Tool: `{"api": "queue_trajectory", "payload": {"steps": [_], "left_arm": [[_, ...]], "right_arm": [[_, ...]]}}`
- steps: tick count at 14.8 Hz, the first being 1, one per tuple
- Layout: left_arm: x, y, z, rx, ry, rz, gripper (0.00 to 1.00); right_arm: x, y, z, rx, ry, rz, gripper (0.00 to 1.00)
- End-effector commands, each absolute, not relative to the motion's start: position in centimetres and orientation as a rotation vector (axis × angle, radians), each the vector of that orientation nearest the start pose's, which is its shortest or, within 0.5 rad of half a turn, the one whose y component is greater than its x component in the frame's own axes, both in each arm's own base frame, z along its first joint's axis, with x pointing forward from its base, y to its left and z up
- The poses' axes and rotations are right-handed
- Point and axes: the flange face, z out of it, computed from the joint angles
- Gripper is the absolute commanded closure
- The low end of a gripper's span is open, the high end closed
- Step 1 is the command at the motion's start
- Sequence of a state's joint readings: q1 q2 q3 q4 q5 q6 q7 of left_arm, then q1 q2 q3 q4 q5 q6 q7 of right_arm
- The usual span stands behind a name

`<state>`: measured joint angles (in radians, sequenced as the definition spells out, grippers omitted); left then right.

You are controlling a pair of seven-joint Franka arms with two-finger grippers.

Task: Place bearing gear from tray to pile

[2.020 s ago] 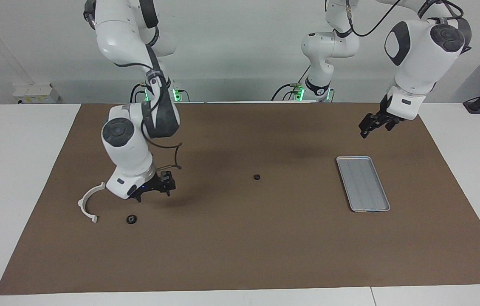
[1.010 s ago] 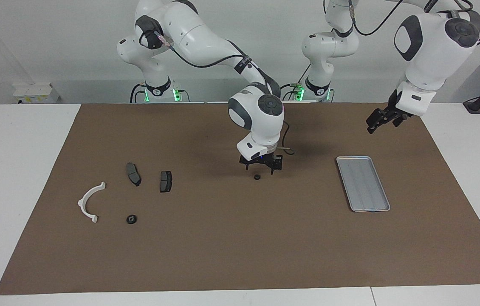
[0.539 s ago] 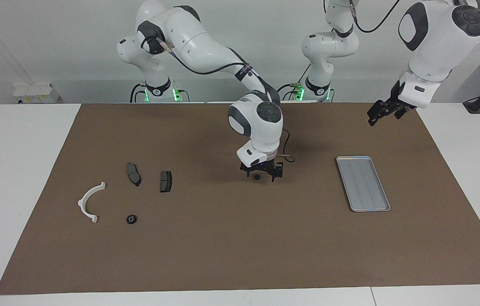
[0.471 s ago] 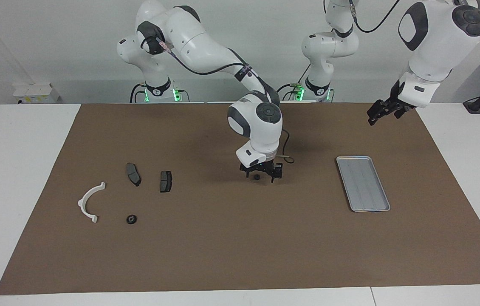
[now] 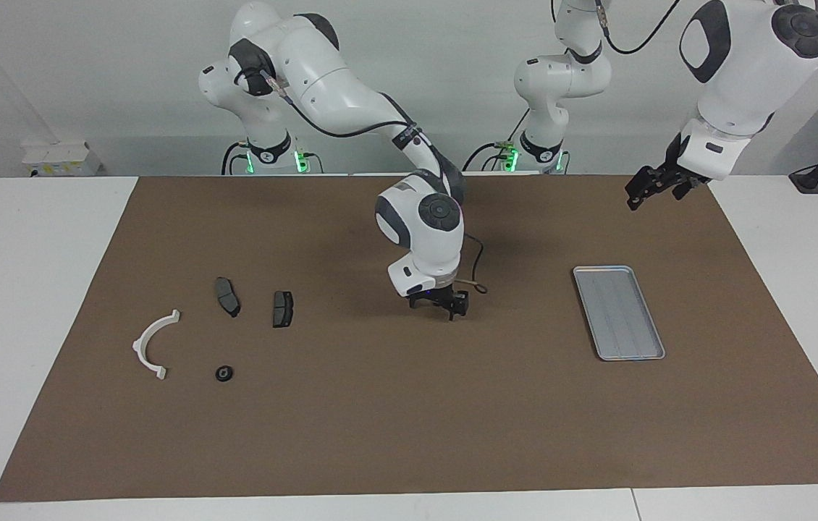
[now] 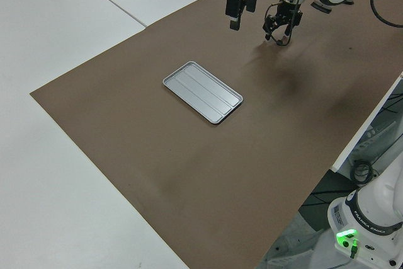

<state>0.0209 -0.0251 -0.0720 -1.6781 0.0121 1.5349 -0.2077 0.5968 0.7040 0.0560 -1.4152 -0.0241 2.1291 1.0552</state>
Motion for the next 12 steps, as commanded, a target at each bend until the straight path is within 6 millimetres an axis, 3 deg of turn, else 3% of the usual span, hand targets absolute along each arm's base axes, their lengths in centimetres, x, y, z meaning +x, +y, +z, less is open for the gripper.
{"api": "queue_trajectory", "payload": {"steps": [1, 5, 9, 11, 12], "left_arm": [[53.2, -2.6, 59.7, -3.109, -0.225, 0.168, 0.00], [53.1, -2.3, 59.8, -3.108, -0.242, 0.165, 0.00], [53.0, -2.5, 60.0, -3.109, -0.237, 0.161, 0.00], [53.0, -2.6, 60.1, -3.109, -0.235, 0.158, 0.00], [52.9, -2.6, 60.0, -3.108, -0.235, 0.165, 0.00]], "right_arm": [[57.3, 44.1, 28.8, -3.040, 0.646, 0.022, 0.02], [56.1, 44.5, 28.3, -3.055, 0.617, 0.020, 0.07], [55.7, 44.4, 28.0, -3.053, 0.612, 0.012, 0.29], [55.7, 44.4, 28.0, -3.052, 0.611, 0.013, 0.48], [55.7, 44.4, 28.0, -3.051, 0.612, 0.015, 0.68]]}}
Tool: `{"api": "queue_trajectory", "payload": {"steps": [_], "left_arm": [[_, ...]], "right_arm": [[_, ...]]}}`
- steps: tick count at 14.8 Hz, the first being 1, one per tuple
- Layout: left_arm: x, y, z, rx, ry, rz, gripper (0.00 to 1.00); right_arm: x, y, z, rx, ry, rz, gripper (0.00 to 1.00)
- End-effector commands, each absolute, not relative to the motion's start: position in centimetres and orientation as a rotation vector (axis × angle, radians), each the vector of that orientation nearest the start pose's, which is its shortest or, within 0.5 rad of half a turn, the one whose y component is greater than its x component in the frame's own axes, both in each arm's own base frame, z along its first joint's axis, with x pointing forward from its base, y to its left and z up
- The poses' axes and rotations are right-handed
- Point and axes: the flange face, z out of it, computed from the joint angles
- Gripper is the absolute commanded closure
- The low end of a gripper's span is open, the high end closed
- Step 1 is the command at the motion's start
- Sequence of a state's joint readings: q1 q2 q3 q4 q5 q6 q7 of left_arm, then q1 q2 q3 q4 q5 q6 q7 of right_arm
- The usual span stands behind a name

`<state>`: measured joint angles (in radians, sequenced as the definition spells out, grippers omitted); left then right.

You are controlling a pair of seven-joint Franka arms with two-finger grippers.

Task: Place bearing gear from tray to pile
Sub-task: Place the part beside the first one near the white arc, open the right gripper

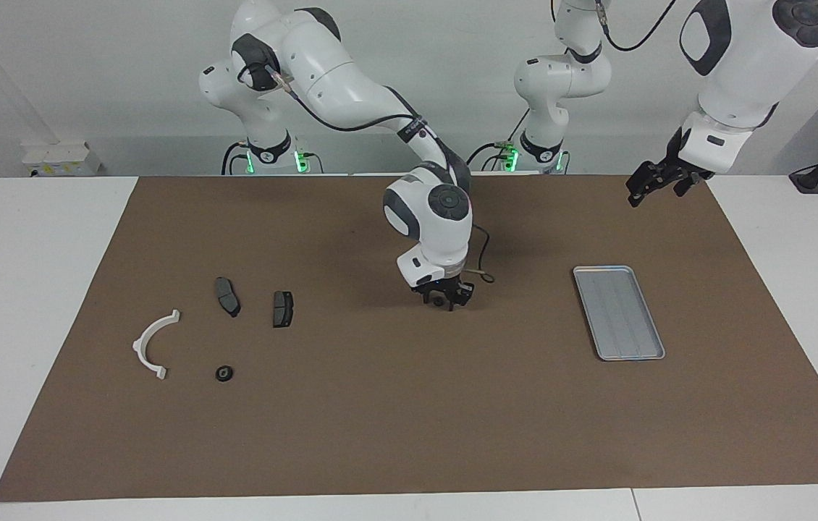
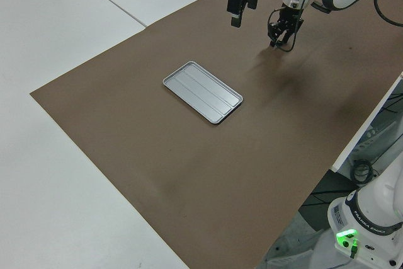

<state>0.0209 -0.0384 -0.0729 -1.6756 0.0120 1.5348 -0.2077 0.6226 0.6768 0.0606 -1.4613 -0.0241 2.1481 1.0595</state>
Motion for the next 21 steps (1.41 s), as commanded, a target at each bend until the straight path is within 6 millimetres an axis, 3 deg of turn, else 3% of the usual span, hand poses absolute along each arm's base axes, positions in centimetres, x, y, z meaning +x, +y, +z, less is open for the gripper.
{"api": "queue_trajectory", "payload": {"steps": [1, 3, 8, 9, 11, 13, 15, 18, 21], "left_arm": [[52.8, -2.5, 60.1, -3.108, -0.237, 0.163, 0.00], [52.8, -2.5, 60.1, -3.108, -0.237, 0.163, 0.00], [52.8, -2.5, 60.1, -3.108, -0.237, 0.163, 0.00], [52.8, -2.5, 60.2, -3.108, -0.237, 0.160, 0.00], [52.8, -2.5, 60.1, -3.108, -0.237, 0.163, 0.00], [52.8, -2.6, 60.2, -3.108, -0.237, 0.160, 0.00], [52.8, -2.5, 60.2, -3.108, -0.237, 0.160, 0.00], [52.8, -2.5, 60.1, -3.108, -0.237, 0.163, 0.00], [52.8, -2.5, 60.1, -3.108, -0.237, 0.163, 0.00]], "right_arm": [[55.8, 44.3, 28.0, -3.050, 0.615, 0.016, 0.82], [55.8, 44.3, 28.0, -3.044, 0.613, 0.012, 0.98], [55.8, 44.2, 27.8, -3.053, 0.602, 0.015, 1.00], [56.1, 44.0, 28.5, -3.065, 0.599, 0.012, 1.00], [58.5, 42.3, 33.1, -3.092, 0.551, 0.033, 1.00], [62.0, 36.4, 37.7, -3.121, 0.407, 0.072, 1.00], [64.3, 31.1, 40.2, -3.130, 0.176, 0.056, 1.00], [66.8, 24.1, 39.4, -3.134, -0.054, 0.055, 1.00], [68.5, 16.9, 35.4, -3.108, -0.250, -0.036, 1.00]]}}
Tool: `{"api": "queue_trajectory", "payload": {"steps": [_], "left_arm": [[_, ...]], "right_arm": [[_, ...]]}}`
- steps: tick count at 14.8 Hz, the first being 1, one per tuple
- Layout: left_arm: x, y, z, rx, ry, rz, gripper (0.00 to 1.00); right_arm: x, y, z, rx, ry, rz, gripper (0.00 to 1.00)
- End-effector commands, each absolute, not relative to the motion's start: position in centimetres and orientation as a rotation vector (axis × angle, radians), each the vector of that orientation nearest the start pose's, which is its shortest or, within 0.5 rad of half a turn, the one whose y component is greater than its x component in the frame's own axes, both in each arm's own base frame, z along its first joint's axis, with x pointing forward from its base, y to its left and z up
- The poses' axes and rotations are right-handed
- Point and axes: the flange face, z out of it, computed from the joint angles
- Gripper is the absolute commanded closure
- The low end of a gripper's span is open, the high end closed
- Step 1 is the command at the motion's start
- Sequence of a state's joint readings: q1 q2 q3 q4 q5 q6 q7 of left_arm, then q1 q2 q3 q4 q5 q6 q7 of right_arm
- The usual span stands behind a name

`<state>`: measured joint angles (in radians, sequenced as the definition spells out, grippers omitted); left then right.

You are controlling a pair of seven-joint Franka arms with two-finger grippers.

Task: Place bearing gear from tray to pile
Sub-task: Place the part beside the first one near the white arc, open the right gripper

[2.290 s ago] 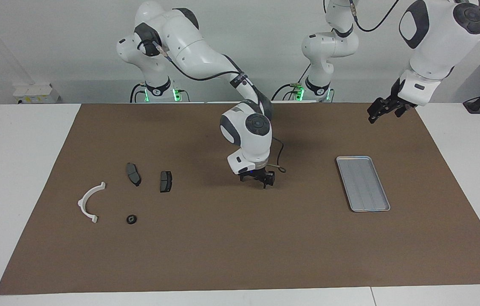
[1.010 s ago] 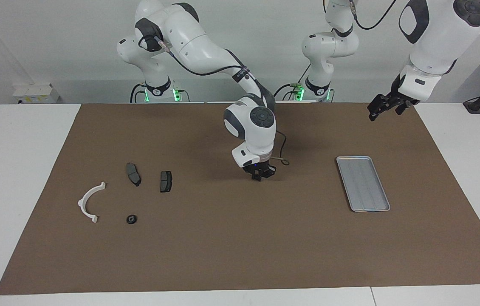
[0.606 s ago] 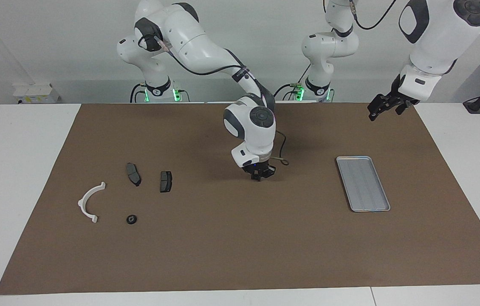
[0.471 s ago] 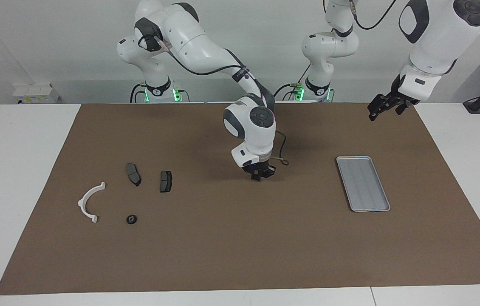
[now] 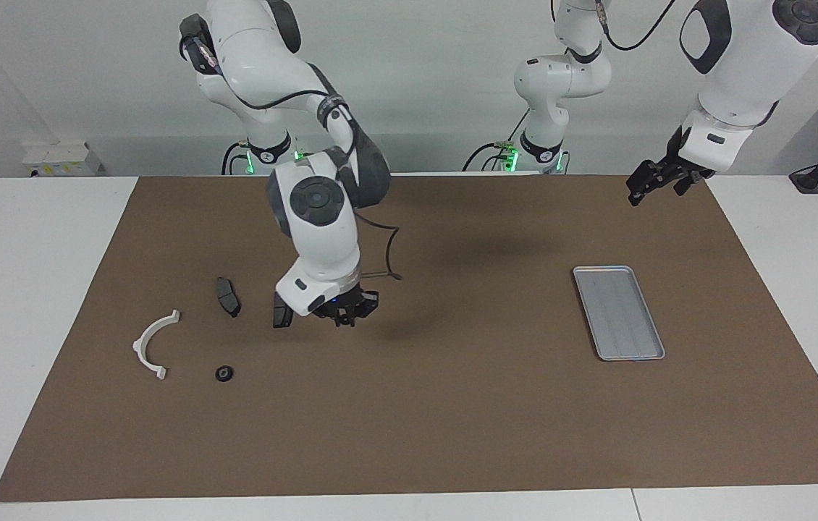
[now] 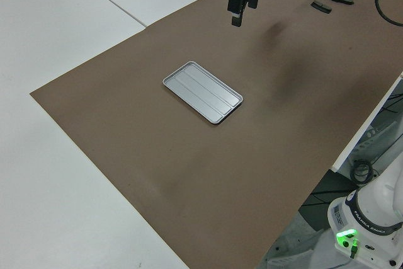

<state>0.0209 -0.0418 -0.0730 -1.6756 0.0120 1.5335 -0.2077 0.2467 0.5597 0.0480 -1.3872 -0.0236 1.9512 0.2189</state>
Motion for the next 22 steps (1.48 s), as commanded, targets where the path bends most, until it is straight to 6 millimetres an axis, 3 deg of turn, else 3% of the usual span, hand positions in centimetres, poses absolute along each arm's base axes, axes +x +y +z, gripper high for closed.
{"api": "queue_trajectory", "payload": {"steps": [1, 4, 8, 13, 14, 15, 19, 22], "left_arm": [[52.8, -2.5, 60.0, -3.108, -0.237, 0.165, 0.00], [52.8, -2.5, 60.1, -3.108, -0.237, 0.163, 0.00], [52.8, -2.5, 60.1, -3.108, -0.237, 0.163, 0.00], [52.8, -2.5, 60.1, -3.108, -0.237, 0.163, 0.00], [52.8, -2.5, 60.2, -3.108, -0.237, 0.160, 0.00], [52.8, -2.5, 60.1, -3.108, -0.237, 0.163, 0.00], [52.8, -2.5, 60.1, -3.108, -0.237, 0.163, 0.00], [52.8, -2.5, 60.1, -3.108, -0.237, 0.163, 0.00]], "right_arm": [[68.6, 15.5, 33.8, -3.105, -0.294, -0.071, 1.00], [69.1, 12.4, 31.1, -3.098, -0.371, -0.129, 1.00], [69.4, 11.0, 28.4, -3.089, -0.422, -0.188, 1.00], [69.3, 10.7, 28.2, -3.089, -0.423, -0.190, 1.00], [69.3, 10.7, 28.1, -3.089, -0.410, -0.188, 0.22], [69.4, 10.5, 28.3, -3.089, -0.407, -0.190, 0.00], [69.4, 10.0, 29.3, -3.091, -0.395, -0.193, 0.00], [69.8, 8.0, 29.9, -3.100, -0.361, -0.210, 0.00]]}}
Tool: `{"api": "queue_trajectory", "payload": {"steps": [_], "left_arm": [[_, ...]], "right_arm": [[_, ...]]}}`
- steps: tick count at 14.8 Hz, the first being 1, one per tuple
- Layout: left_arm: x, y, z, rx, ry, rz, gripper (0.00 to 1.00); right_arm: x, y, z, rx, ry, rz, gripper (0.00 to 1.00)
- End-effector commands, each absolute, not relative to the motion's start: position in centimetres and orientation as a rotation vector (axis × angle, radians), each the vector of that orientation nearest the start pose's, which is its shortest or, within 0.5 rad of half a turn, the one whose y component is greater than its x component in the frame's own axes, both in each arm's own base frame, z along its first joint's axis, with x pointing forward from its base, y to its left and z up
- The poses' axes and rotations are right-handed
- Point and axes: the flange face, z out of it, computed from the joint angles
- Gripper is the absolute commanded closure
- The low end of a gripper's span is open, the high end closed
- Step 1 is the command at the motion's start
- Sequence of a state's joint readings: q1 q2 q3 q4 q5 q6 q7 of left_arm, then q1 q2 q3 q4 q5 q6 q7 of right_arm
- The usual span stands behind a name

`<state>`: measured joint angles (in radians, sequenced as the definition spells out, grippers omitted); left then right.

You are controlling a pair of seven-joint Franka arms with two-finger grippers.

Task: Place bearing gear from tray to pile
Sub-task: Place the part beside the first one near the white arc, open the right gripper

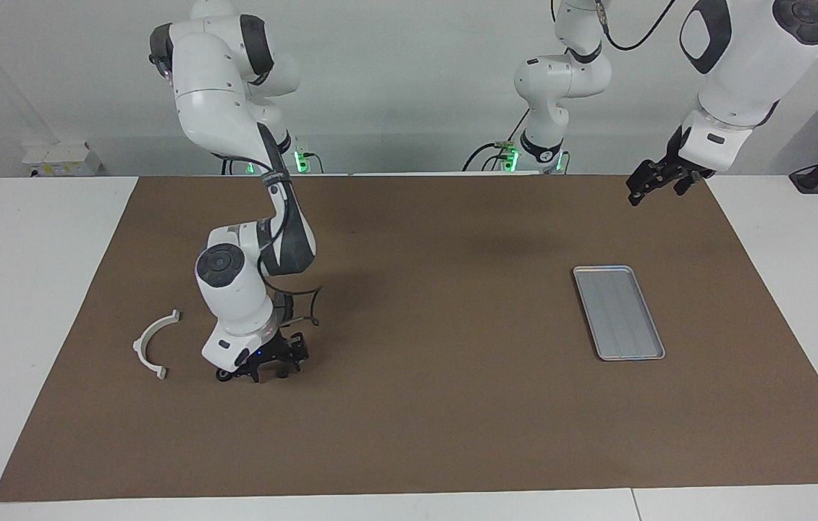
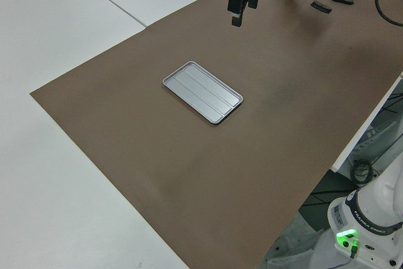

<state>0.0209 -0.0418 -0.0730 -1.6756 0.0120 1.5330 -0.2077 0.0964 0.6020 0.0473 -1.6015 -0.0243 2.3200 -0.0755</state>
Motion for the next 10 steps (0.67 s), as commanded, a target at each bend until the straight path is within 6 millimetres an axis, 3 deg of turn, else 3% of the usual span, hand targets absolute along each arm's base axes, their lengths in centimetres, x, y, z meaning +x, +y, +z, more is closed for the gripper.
{"api": "queue_trajectory", "payload": {"steps": [1, 3, 6, 10], "left_arm": [[52.8, -2.5, 60.1, -3.108, -0.237, 0.163, 0.00], [52.8, -2.5, 60.1, -3.108, -0.237, 0.163, 0.00], [52.8, -2.5, 60.2, -3.108, -0.237, 0.160, 0.00], [52.8, -2.5, 60.1, -3.108, -0.237, 0.163, 0.00]], "right_arm": [[69.9, 7.4, 30.4, -3.101, -0.349, -0.222, 0.00], [69.9, 6.8, 30.8, -3.103, -0.337, -0.227, 0.00], [69.5, 6.2, 33.6, -3.113, -0.333, -0.204, 0.00], [66.5, 4.9, 43.2, -3.122, -0.298, -0.136, 0.00]]}}
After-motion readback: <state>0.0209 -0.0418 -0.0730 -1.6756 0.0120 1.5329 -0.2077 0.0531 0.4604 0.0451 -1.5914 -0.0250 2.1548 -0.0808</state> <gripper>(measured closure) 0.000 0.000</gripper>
